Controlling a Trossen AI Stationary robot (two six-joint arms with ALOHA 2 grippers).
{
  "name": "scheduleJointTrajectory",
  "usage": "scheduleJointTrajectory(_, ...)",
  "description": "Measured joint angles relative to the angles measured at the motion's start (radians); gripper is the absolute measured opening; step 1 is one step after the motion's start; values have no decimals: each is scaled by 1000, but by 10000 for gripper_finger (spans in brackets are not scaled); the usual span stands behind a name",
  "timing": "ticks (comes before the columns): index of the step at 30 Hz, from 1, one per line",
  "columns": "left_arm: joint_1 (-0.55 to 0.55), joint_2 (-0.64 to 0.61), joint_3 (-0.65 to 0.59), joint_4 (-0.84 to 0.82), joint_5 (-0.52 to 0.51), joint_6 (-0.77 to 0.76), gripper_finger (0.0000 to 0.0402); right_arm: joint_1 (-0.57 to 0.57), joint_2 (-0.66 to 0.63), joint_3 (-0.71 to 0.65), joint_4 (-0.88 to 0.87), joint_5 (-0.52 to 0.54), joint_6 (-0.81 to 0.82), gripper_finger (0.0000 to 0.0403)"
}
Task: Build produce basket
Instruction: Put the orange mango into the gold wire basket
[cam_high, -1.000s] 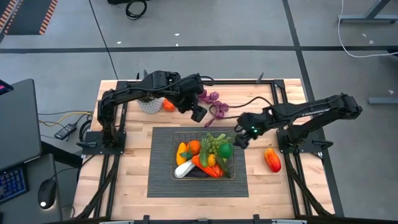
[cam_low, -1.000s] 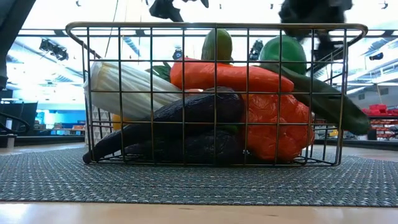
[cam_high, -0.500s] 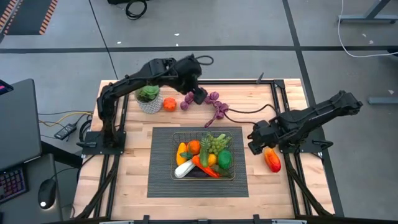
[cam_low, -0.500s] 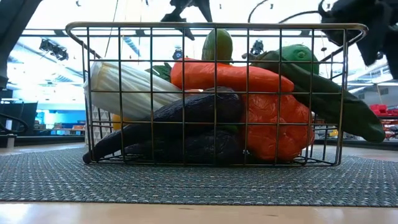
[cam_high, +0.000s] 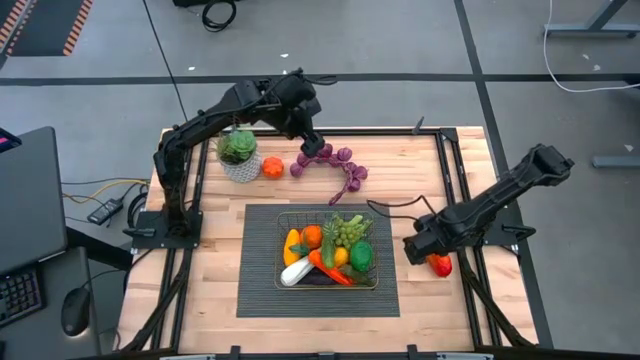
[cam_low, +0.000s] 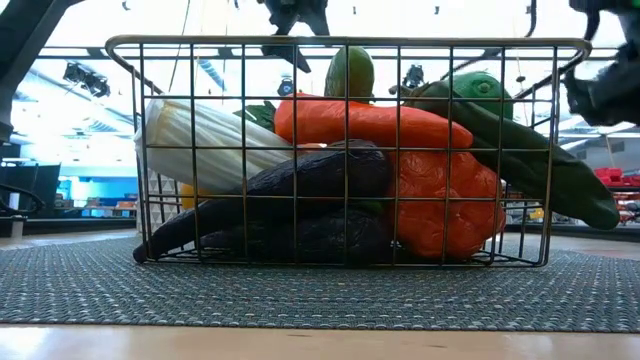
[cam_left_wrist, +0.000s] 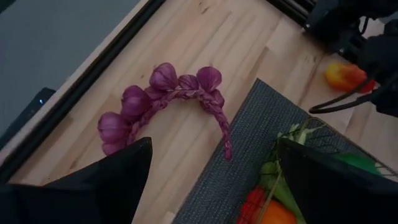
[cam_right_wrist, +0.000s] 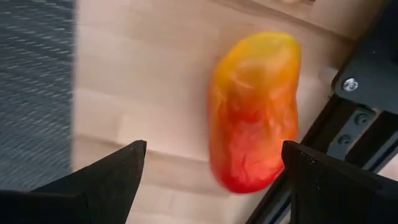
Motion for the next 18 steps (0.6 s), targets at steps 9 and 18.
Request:
scheduleJointTrajectory(9, -11, 0, 0, 1, 41, 41, 353, 36, 56, -88, 52, -50, 13, 384)
scheduleJointTrajectory(18, -62, 0, 0, -60, 53, -24, 353, 52, 106, -193, 251, -62, -13, 339)
